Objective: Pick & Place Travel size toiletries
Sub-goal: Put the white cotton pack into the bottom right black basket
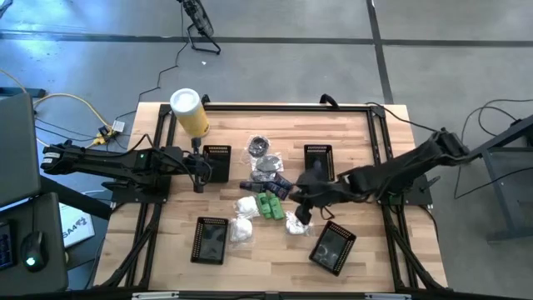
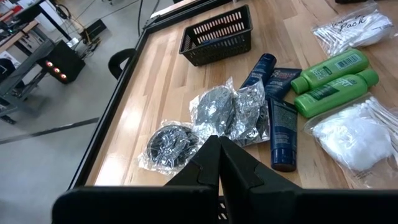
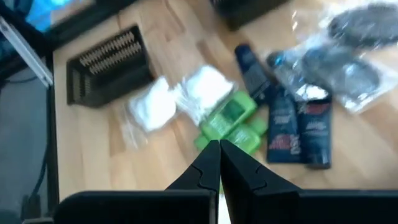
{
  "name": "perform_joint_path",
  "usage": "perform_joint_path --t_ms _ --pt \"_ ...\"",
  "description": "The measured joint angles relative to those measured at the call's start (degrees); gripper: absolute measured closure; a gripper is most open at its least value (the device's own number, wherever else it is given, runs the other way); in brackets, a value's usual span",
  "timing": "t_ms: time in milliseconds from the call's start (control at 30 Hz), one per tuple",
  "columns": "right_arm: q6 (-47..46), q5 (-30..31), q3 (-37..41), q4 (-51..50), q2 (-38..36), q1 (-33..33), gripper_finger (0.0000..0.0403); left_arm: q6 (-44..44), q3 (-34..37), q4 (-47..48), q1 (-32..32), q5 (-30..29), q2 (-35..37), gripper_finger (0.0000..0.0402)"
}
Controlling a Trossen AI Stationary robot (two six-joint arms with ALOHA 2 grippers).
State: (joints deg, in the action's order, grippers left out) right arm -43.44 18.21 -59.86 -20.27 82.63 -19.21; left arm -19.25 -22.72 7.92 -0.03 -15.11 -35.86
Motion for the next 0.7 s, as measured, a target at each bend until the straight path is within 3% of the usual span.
perform_joint_path --t_ms 400,700 --pt "-15.0 0.1 -0.7 0.6 5.2 -4.1 0.04 0.0 0.0 0.0 0.0 0.0 0.0 0.0402" --pt "-16.7 3.3 -5.6 -2.1 5.1 -6.5 0.04 0.0 0.0 0.0 0.0 0.0 0.0 0.0402"
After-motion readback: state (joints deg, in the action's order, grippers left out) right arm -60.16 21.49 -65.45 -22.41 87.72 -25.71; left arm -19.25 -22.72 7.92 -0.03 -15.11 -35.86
